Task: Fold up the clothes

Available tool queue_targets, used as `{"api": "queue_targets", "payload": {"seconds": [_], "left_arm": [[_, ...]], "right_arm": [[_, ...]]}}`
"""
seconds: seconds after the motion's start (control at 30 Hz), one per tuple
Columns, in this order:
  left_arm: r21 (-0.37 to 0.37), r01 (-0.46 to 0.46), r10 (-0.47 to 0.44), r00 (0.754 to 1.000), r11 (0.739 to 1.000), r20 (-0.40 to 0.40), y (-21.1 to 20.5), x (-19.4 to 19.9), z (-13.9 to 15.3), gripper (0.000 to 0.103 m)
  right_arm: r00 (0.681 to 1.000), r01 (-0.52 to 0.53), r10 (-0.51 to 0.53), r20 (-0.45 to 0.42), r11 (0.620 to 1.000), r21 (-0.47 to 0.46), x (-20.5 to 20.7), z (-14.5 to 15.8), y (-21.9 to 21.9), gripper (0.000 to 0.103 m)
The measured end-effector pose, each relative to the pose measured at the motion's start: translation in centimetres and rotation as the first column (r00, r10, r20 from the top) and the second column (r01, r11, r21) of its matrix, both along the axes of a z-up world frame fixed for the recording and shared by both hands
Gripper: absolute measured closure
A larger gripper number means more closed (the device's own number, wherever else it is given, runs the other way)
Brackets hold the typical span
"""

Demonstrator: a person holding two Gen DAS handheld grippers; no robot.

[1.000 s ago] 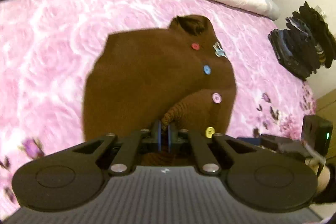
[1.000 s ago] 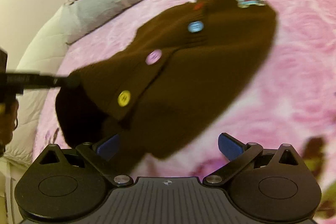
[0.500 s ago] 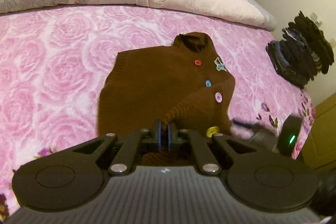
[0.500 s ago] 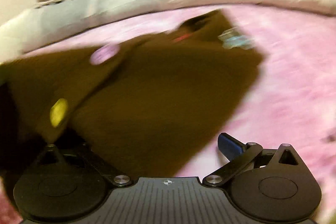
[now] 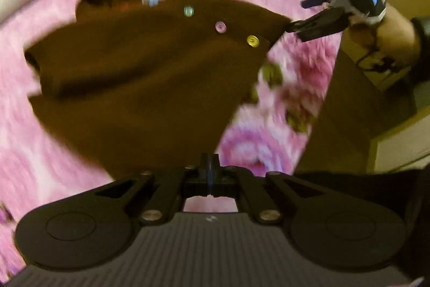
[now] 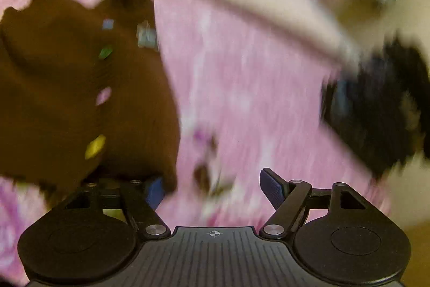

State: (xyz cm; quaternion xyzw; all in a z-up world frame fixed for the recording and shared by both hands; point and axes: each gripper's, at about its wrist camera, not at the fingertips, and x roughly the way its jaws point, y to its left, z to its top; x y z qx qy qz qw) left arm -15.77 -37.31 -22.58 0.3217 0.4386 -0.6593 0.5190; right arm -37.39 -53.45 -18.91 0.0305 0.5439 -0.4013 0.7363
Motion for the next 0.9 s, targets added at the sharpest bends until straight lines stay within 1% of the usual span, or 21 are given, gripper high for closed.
{"api": "queue_targets", "payload": {"seconds": [0.03,0.07,0.1,0.17,0.23,0.33,0.37,0.4,0.43,0.5,0.53,0.57,0.6,0.63,0.67,0.7,0.77,0.83,0.9], "left_arm": [[0.026,-0.002,0.002,1.0,1.0,-0.008,0.4,-0.4,-0.7,0.103],[0.039,-0.026,0.027,1.0,0.999,-0.012,0.6,-0.1,-0.9,0.103],[0.043,-0.072,0.073,0.997,0.996,-0.014,0.5,0.7,-1.0,0.1],[0.05,-0.165,0.166,0.986,0.985,-0.016,0.3,2.5,-1.0,0.093],[0.036,-0.283,0.283,0.959,0.959,0.008,-0.9,5.3,-1.1,0.064],[-0.014,-0.417,0.417,0.908,0.909,0.036,-3.4,9.4,-1.3,0.058],[-0.026,-0.445,0.445,0.894,0.895,0.049,-4.4,10.4,-1.5,0.055],[-0.045,-0.464,0.466,0.882,0.885,0.063,-5.6,11.3,-1.8,0.051],[-0.063,-0.482,0.486,0.87,0.874,0.076,-6.7,12.2,-2.1,0.048],[-0.085,-0.49,0.497,0.861,0.867,0.104,-8.9,13.5,-3.2,0.047],[-0.095,-0.492,0.5,0.856,0.866,0.132,-10.2,14.0,-4.0,0.047],[-0.087,-0.491,0.498,0.856,0.867,0.137,-11.1,14.3,-4.8,0.048],[-0.079,-0.49,0.496,0.857,0.868,0.14,-12.1,14.7,-5.7,0.064],[-0.058,-0.489,0.493,0.862,0.87,0.115,-12.6,15.0,-6.3,0.099],[-0.038,-0.489,0.491,0.867,0.871,0.09,-13.0,15.4,-6.8,0.101],[-0.044,-0.501,0.503,0.863,0.864,0.058,-12.7,15.7,-6.5,0.101],[-0.092,-0.548,0.553,0.832,0.832,0.041,-10.9,17.6,-4.0,0.101],[-0.137,-0.592,0.6,0.8,0.794,0.023,-9.1,19.4,-1.6,0.1],[-0.125,-0.624,0.631,0.775,0.771,0.029,-8.6,20.9,-1.5,0.1]], "right_arm": [[0.999,0.037,-0.036,-0.015,0.998,0.05,-1.0,-0.5,0.0,0.028],[0.998,0.064,-0.064,-0.01,0.993,0.097,-1.6,-0.9,0.0,0.028],[0.996,0.09,-0.091,-0.003,0.986,0.144,-2.2,-1.3,-0.1,0.028],[0.993,0.103,-0.114,0.042,0.973,0.204,-2.9,-1.4,0.3,0.028],[0.989,0.066,-0.096,0.112,0.968,0.242,-2.7,-1.0,0.0,0.028],[0.978,-0.013,-0.045,0.206,0.962,0.273,-1.0,-0.3,-1.8,0.027],[0.973,-0.039,-0.026,0.229,0.96,0.277,-0.3,-0.1,-2.5,0.019],[0.969,-0.063,-0.007,0.249,0.96,0.273,0.3,0.1,-3.3,0.006],[0.963,-0.087,0.012,0.268,0.959,0.268,1.0,0.3,-4.1,0.004],[0.954,-0.139,0.058,0.293,0.955,0.262,2.5,0.1,-5.9,0.004],[0.949,-0.165,0.077,0.307,0.948,0.271,3.2,-0.1,-6.9,0.004],[0.94,-0.191,0.093,0.327,0.94,0.283,4.0,-0.5,-8.0,0.004],[0.934,-0.214,0.109,0.34,0.933,0.289,4.7,-0.9,-9.1,0.004],[0.93,-0.236,0.127,0.344,0.926,0.294,5.4,-1.4,-10.0,0.004],[0.926,-0.257,0.145,0.347,0.919,0.3,6.2,-2.0,-11.0,0.004],[0.927,-0.265,0.154,0.343,0.915,0.306,6.9,-2.5,-11.9,0.004],[0.927,-0.273,0.159,0.339,0.907,0.32,8.1,-3.5,-13.7,0.004],[0.917,-0.283,0.152,0.369,0.9,0.332,9.1,-3.4,-15.3,0.004],[0.904,-0.295,0.145,0.402,0.892,0.341,10.1,-3.2,-16.6,0.004]]}}
